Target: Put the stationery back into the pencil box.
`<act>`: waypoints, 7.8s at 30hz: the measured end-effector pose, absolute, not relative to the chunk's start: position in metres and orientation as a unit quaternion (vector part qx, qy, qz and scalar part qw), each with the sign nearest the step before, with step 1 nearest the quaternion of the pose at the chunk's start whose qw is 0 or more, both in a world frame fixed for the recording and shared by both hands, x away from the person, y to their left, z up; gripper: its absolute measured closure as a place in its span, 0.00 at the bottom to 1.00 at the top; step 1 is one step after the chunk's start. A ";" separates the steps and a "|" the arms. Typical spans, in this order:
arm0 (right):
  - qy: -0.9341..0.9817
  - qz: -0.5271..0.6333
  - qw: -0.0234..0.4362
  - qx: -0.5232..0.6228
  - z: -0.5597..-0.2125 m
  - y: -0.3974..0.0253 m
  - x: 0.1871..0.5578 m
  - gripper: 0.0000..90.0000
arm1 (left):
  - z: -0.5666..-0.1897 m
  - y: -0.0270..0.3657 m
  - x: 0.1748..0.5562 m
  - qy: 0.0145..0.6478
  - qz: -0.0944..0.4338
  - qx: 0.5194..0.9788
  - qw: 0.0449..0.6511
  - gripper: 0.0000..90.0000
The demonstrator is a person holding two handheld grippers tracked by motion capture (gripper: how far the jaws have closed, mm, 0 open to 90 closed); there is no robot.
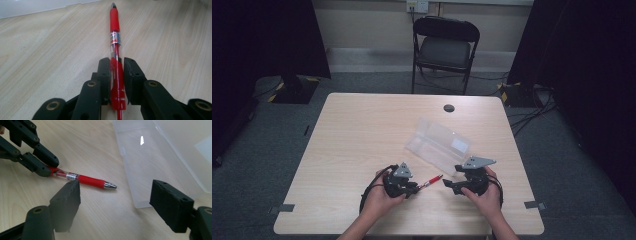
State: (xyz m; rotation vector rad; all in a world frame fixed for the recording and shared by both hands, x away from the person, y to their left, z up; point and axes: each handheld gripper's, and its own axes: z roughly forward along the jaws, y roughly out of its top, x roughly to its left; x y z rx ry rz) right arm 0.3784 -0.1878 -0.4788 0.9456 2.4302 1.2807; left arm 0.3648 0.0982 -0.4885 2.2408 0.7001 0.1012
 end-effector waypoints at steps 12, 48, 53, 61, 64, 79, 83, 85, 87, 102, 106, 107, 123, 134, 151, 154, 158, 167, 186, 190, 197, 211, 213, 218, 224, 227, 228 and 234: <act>0.842 0.434 0.107 0.303 -0.483 -0.174 0.378 0.26 | -0.486 0.136 0.347 0.304 0.065 0.877 0.365 0.55; 0.857 0.429 0.094 0.270 -0.492 -0.154 0.380 0.27 | -0.498 0.140 0.356 0.341 0.143 0.848 0.380 0.38; 0.864 0.423 0.091 0.259 -0.496 -0.149 0.379 0.31 | -0.498 0.149 0.358 0.348 0.141 0.843 0.385 0.37; 0.869 0.414 0.086 0.258 -0.499 -0.149 0.382 0.38 | -0.499 0.157 0.361 0.348 0.139 0.841 0.390 0.33; 0.871 0.413 0.091 0.250 -0.499 -0.148 0.382 0.45 | -0.499 0.159 0.362 0.347 0.140 0.843 0.388 0.32; 0.875 0.394 0.083 0.269 -0.494 -0.157 0.376 0.89 | -0.500 0.168 0.360 0.331 0.145 0.851 0.382 0.25; 0.870 0.399 0.085 0.275 -0.495 -0.156 0.376 0.83 | -0.500 0.167 0.361 0.331 0.146 0.851 0.381 0.24; 0.868 0.400 0.088 0.281 -0.495 -0.153 0.376 0.80 | -0.500 0.167 0.361 0.331 0.147 0.851 0.381 0.24; 0.870 0.398 0.092 0.276 -0.495 -0.151 0.377 0.82 | -0.500 0.167 0.361 0.330 0.146 0.851 0.381 0.24; 0.855 0.395 0.105 0.319 -0.495 -0.145 0.376 0.91 | -0.500 0.166 0.361 0.332 0.146 0.851 0.380 0.23; 0.852 0.398 0.104 0.323 -0.493 -0.147 0.377 0.91 | -0.501 0.166 0.361 0.332 0.146 0.850 0.381 0.23; 0.850 0.401 0.102 0.326 -0.492 -0.147 0.377 0.91 | -0.500 0.167 0.361 0.333 0.146 0.853 0.374 0.23; 0.832 0.435 0.104 0.328 -0.471 -0.163 0.377 0.91 | -0.501 0.163 0.361 0.328 0.142 0.855 0.377 0.16; 0.832 0.440 0.102 0.323 -0.465 -0.168 0.380 0.91 | -0.501 0.160 0.361 0.325 0.138 0.858 0.372 0.10; 0.826 0.453 0.104 0.320 -0.451 -0.183 0.394 0.91 | -0.502 0.160 0.360 0.326 0.137 0.858 0.374 0.09; 0.825 0.455 0.100 0.321 -0.451 -0.184 0.395 0.91 | -0.502 0.160 0.361 0.325 0.138 0.857 0.374 0.09; 0.825 0.454 0.101 0.321 -0.450 -0.185 0.398 0.91 | -0.502 0.160 0.361 0.323 0.137 0.859 0.374 0.09; 0.823 0.456 0.103 0.322 -0.443 -0.189 0.402 0.91 | -0.502 0.158 0.361 0.320 0.133 0.862 0.370 0.05; 0.821 0.458 0.110 0.323 -0.440 -0.197 0.419 0.91 | -0.502 0.156 0.361 0.320 0.132 0.864 0.366 0.03; 0.825 0.451 0.112 0.322 -0.442 -0.196 0.425 0.91 | -0.502 0.156 0.361 0.320 0.132 0.864 0.366 0.03; 0.829 0.443 0.112 0.323 -0.452 -0.194 0.430 0.91 | -0.502 0.156 0.361 0.320 0.132 0.864 0.366 0.03; 0.835 0.430 0.109 0.326 -0.471 -0.192 0.438 0.91 | -0.502 0.156 0.361 0.319 0.132 0.864 0.366 0.03; 0.835 0.430 0.109 0.327 -0.473 -0.192 0.439 0.91 | -0.502 0.156 0.361 0.319 0.132 0.864 0.366 0.03; 0.835 0.425 0.110 0.330 -0.478 -0.191 0.439 0.91 | -0.502 0.156 0.361 0.319 0.132 0.864 0.366 0.03; 0.837 0.420 0.108 0.333 -0.484 -0.189 0.442 0.90 | -0.502 0.156 0.361 0.319 0.132 0.864 0.365 0.03; 0.837 0.419 0.106 0.336 -0.486 -0.188 0.442 0.90 | -0.502 0.156 0.361 0.319 0.132 0.864 0.366 0.03; 0.837 0.418 0.106 0.337 -0.486 -0.188 0.442 0.90 | -0.502 0.156 0.361 0.319 0.132 0.864 0.366 0.03; 0.840 0.413 0.109 0.336 -0.488 -0.186 0.444 0.90 | -0.502 0.156 0.361 0.319 0.132 0.864 0.366 0.03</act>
